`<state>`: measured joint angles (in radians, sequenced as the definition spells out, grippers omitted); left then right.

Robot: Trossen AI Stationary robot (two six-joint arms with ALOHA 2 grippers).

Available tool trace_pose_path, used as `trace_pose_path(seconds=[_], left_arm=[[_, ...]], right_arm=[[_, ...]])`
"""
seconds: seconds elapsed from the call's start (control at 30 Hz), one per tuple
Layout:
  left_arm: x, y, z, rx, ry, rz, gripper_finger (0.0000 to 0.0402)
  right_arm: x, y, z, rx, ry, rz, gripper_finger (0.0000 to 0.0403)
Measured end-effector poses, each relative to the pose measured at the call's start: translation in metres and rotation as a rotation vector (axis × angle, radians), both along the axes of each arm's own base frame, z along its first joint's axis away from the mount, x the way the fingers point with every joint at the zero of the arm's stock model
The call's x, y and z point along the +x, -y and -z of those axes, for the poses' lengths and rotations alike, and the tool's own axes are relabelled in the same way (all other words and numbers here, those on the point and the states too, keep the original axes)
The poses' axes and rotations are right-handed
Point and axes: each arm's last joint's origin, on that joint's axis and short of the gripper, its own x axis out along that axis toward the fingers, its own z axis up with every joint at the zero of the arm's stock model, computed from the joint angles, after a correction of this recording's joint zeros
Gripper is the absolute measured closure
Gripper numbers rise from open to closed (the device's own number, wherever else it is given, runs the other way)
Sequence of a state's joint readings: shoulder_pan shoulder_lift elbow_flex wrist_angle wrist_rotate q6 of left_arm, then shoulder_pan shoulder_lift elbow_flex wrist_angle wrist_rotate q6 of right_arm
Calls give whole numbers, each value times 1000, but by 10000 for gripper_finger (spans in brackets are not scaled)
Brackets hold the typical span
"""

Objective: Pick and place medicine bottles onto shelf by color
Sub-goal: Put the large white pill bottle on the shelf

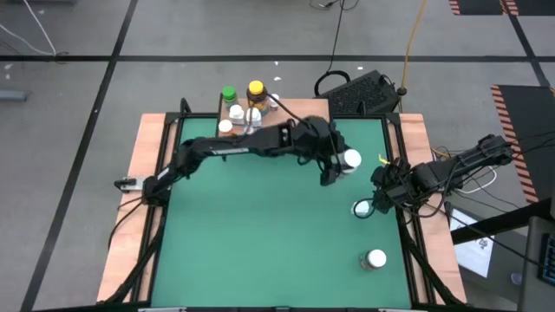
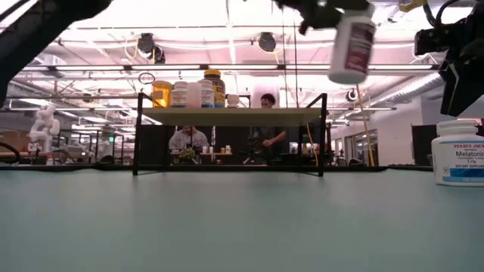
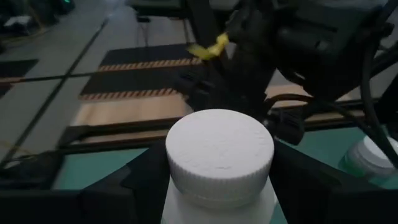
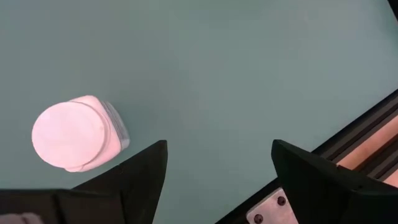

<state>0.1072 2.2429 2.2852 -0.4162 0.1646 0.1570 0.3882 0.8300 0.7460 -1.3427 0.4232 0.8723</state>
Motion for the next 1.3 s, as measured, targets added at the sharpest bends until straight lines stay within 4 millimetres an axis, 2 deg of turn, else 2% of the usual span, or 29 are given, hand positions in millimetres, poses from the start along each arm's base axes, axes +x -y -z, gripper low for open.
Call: trace_pose_path(seconds=[0.23,0.37,0.53,0.63,0.8,1.03,1.17,1.3], left_arm=[[-44,-12,-47,47,-50,-75,170],[-66,-22,-62,42,-99,-119,165],[-76,-33,-58,31,-193,-150,171],[-81,-40,-60,29,-178,-178,171],[-96,-54,-37,23,-204,-260,170],[-151,-72,-21,32,-41,-388,170],[-178,-90,-7,32,2,-445,165],[-191,-116,12,10,26,-493,165]], right_arm=[[-2,1,-1,6,20,-1,122],[-2,1,-2,-10,41,4,122],[-2,2,-2,-10,45,7,122],[-2,2,-2,-11,43,7,122],[-2,2,-2,-11,43,7,122],[-2,2,4,-10,45,4,122],[-2,1,4,0,61,7,122],[4,-1,3,25,117,8,122]])
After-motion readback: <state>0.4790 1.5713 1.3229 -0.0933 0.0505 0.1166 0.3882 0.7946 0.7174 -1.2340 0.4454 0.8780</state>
